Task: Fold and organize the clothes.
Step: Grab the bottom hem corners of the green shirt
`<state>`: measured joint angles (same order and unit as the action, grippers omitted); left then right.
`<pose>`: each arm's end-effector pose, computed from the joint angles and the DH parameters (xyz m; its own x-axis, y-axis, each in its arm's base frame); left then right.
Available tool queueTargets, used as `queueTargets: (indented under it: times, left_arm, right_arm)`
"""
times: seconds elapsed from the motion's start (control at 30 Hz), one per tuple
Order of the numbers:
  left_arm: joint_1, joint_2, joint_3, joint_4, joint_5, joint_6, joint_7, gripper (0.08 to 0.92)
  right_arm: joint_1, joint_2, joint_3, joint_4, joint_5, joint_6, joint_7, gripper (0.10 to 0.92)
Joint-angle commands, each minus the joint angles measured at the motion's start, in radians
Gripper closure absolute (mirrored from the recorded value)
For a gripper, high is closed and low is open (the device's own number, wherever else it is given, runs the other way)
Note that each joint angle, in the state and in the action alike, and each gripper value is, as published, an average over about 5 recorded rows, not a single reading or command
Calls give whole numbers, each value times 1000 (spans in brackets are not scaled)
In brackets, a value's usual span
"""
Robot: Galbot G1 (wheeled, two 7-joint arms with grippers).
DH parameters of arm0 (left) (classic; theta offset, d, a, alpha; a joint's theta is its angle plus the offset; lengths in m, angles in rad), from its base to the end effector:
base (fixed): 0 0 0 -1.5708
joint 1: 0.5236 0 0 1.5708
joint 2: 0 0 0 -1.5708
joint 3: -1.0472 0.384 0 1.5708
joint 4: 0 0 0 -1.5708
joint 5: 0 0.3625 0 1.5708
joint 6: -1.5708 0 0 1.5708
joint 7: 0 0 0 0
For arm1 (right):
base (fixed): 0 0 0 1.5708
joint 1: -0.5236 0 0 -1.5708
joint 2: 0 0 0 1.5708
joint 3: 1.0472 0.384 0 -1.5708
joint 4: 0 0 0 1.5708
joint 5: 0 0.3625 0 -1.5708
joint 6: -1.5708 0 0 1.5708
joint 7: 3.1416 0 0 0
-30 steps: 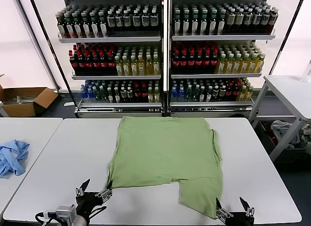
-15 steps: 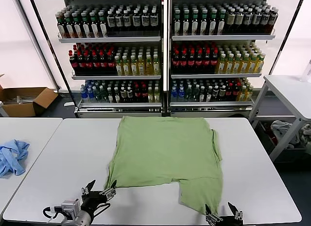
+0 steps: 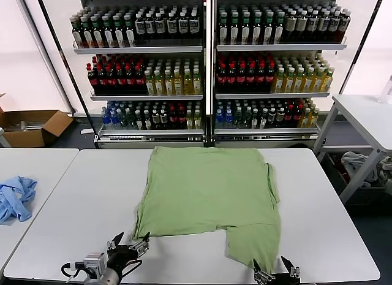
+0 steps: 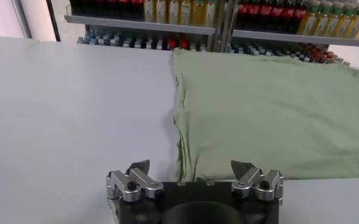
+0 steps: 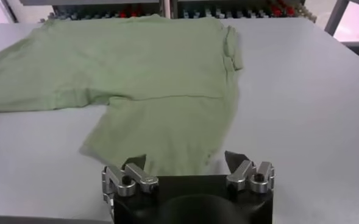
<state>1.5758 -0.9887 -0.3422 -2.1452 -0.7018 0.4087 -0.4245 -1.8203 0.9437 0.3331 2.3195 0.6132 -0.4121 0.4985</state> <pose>0.1645 0.0570 -0.3119 -0.8309 0.0833 0.5502 0.0407 0.9952 -0.0892 0.0884 -0.0398 -0.2828 -0.7861 -0.0787 0.6130 -0.0803 0.9965 0.0249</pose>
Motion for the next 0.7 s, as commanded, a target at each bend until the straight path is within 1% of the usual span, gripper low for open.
queueTargets:
  times: [0.03,0.37,0.53,0.7]
  left_arm:
    - [-5,-5,13,23,3,-5,8,259]
    - [-14,-8,40,53,4,-13,16,545]
    - [-18,-3,41,48,11,-21,26,692]
    - [-19,3,44,45,25,-34,29,838]
  right_arm:
    - [1,0,-5,-3,-1,2,1,261]
    - [5,1,-5,-16,-5,13,2,552]
    - [10,0,-8,-23,-10,25,1,673]
    - [17,0,-12,-31,-18,31,2,838]
